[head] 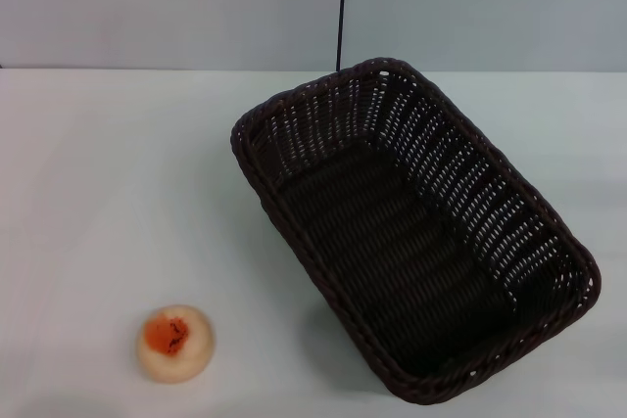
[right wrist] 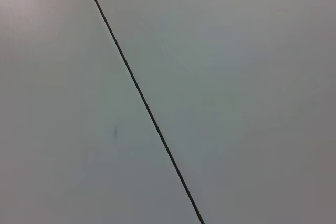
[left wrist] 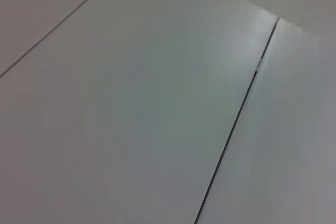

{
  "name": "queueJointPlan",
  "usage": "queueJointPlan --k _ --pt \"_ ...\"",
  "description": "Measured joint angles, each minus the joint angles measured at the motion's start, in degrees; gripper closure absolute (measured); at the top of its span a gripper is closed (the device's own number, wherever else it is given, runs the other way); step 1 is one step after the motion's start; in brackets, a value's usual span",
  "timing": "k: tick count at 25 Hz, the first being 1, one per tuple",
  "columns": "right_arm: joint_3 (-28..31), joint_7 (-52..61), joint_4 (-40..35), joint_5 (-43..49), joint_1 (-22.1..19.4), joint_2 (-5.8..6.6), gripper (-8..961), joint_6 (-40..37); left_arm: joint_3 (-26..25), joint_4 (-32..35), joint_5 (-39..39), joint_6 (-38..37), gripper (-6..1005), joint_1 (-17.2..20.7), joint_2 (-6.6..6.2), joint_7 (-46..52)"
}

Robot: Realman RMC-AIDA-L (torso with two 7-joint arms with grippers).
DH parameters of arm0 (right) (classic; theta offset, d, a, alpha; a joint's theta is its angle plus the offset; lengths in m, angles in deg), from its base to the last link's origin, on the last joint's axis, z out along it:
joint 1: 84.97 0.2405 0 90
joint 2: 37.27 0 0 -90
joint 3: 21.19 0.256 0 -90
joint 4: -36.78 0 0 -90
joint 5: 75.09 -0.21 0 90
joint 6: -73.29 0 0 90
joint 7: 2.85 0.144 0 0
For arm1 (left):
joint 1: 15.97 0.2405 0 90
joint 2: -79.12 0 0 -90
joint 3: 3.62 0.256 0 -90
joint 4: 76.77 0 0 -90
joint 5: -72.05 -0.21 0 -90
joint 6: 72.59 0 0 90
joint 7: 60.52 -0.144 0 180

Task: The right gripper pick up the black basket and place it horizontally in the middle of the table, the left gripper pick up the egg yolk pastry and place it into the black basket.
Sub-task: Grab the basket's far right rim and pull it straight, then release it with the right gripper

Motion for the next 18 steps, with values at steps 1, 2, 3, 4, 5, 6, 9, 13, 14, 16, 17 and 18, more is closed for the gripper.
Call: queueJointPlan --k 1,2,3,4,5,6,9,13,14,16,17,18 --pt "0.0 0.0 0.0 0.0 0.0 0.0 584 0.1 0.0 0.0 0.0 0.0 564 0.0 0.0 0.0" --pt "-0.1 0.0 0.0 0.0 0.1 0.0 583 0.1 -0.1 0.0 0.0 0.0 557 -0.1 0.0 0.0" --pt "-0.2 0.0 0.0 0.0 0.1 0.02 582 0.1 -0.2 0.0 0.0 0.0 551 -0.3 0.0 0.0" --pt "-0.4 0.0 0.0 0.1 0.1 0.08 580 0.2 -0.2 0.0 0.0 0.0 544 -0.3 0.0 0.0" --pt "-0.4 0.0 0.0 0.1 0.1 0.08 579 0.2 -0.2 0.0 0.0 0.1 538 -0.3 0.0 0.1" --pt "-0.7 0.0 -0.3 0.4 0.2 0.13 577 0.2 -0.1 0.0 0.0 0.1 532 -0.4 0.0 0.1" --pt "-2.1 3.2 -3.7 3.8 0.2 0.26 572 0.3 -0.3 -0.2 0.0 0.1 512 -0.5 0.0 0.1" --pt "-4.6 20.5 -18.0 16.2 1.2 0.91 567 -0.3 -0.5 -0.5 0.1 0.1 451 -0.9 0.0 0.1" --pt "-4.6 20.5 -18.0 16.2 1.2 0.91 565 -0.3 -0.5 -0.5 0.1 0.1 433 -0.9 0.0 0.1" --pt "-6.0 28.2 -25.5 21.6 1.9 1.21 562 -1.4 -0.5 -0.5 0.1 0.1 415 -1.1 0.0 0.1" --pt "-6.8 31.7 -29.4 24.2 2.3 1.37 560 -2.4 -0.5 -0.5 0.1 0.1 416 -1.2 0.0 0.1" --pt "-8.0 38.0 -36.3 28.7 3.3 1.78 559 -4.4 -0.5 -0.5 0.1 0.1 416 -1.3 0.0 0.1"
